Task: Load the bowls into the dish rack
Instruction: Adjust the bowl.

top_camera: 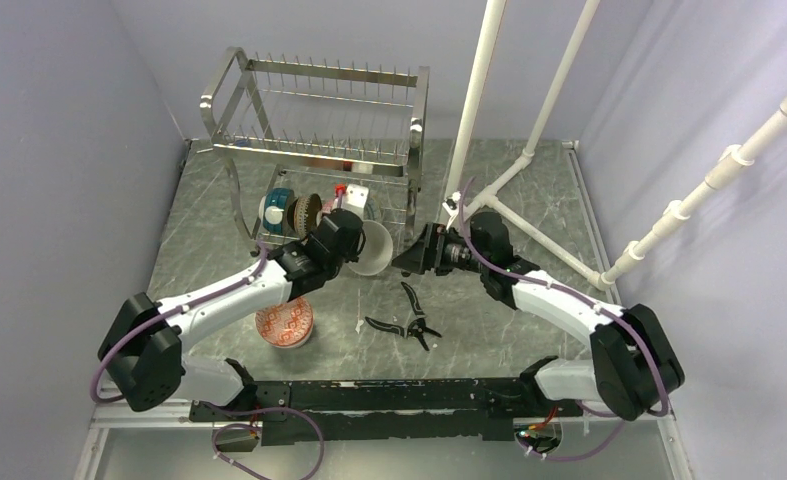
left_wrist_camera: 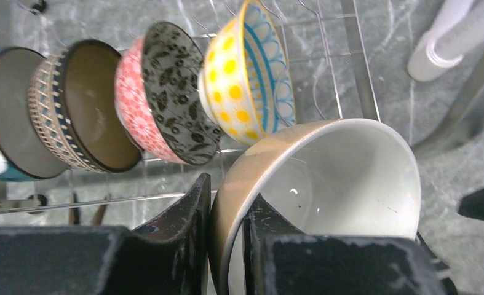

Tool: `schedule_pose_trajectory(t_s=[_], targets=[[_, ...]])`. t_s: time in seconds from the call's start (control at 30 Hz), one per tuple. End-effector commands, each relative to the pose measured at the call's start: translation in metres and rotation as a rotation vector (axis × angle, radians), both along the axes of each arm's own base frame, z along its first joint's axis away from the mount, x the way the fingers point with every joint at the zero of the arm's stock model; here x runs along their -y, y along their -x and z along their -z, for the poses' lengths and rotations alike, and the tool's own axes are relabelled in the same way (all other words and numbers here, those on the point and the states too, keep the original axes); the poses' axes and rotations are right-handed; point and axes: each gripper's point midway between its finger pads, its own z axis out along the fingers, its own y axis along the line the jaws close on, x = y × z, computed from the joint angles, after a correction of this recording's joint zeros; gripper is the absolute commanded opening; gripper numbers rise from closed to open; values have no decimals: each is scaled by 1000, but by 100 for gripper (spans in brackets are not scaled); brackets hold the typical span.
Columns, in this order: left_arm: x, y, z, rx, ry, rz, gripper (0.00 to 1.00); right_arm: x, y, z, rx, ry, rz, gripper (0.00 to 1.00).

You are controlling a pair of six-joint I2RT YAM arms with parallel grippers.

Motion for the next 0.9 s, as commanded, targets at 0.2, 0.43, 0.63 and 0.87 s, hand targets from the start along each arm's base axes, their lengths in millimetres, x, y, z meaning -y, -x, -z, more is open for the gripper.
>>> schedule_pose_trajectory(t_s=[0.2,0.43,0.63,0.87], targets=[[46,26,-31,-32,292,187,3,-23,-10,-10,18,-64,-24,70],[64,40,-33,-64,371,267,3,-31,-11,-9,4,-63,-32,55],[58,44,-24,-99,373,227,4,-28,-9,-9,12,-55,-26,1],[58,57,-19,-136,438,239,59,-17,-10,-11,68,14,2,0]])
